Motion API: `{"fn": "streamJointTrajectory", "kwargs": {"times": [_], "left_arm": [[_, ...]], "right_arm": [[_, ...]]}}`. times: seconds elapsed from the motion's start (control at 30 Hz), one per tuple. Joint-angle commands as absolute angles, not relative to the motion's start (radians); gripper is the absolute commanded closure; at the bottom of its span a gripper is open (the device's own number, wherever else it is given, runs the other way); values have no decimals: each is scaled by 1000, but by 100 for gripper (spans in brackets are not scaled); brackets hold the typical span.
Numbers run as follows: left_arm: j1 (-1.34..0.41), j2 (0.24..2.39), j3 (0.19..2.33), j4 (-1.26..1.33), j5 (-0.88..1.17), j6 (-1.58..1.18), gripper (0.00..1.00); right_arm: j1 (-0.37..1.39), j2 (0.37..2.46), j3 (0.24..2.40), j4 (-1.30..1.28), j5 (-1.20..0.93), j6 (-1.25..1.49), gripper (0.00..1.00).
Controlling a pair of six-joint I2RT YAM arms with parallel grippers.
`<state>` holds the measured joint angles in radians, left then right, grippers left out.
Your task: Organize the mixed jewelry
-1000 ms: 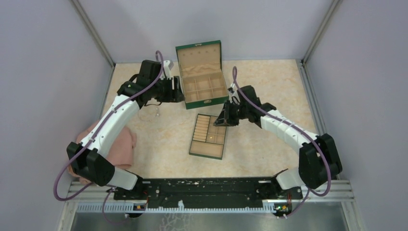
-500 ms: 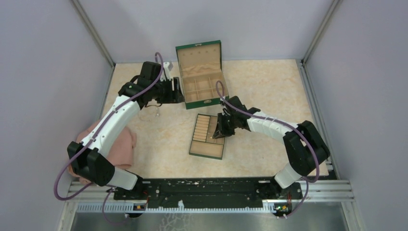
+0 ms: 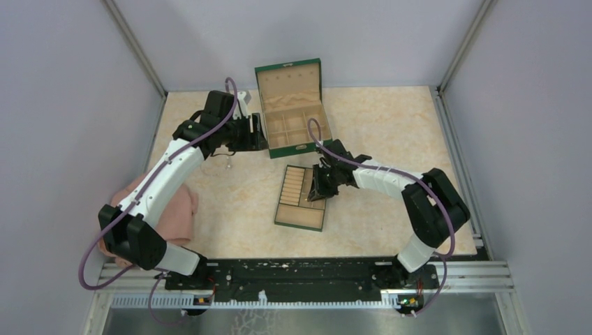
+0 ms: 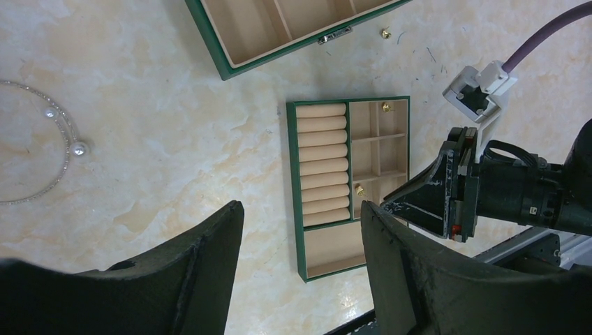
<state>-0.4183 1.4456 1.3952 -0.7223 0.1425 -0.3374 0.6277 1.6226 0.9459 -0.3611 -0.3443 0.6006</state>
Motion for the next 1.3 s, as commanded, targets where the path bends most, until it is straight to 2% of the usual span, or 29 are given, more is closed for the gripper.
{"fn": "streamJointTrajectory", "kwargs": {"times": [0.0,0.27,0.4,0.6,0.77,0.9,1.27], "left_arm": [[-414,1437,1390,-701,153,-342,31],[-414,1448,1393,-699,155,-336,31],[-414,1451,1397,-698,153,-334,31],[-414,1455,1402,-698,153,-330,31],[-414,1460,1404,-696,160,-330,31],[-414,1469,1407,-691,168,-330,31],[-414,1457,1404,-696,148,-336,31]], "right_arm": [[652,1645,1010,-333,-335,578,86],[658,1673,1031,-345,-336,570,75],[659,1660,1045,-362,-314,560,74],[653,1574,1114,-466,-147,521,72],[570,1519,1127,-509,-17,500,67],[505,1596,1188,-548,45,473,66],[500,1884,1465,-579,154,346,66]]}}
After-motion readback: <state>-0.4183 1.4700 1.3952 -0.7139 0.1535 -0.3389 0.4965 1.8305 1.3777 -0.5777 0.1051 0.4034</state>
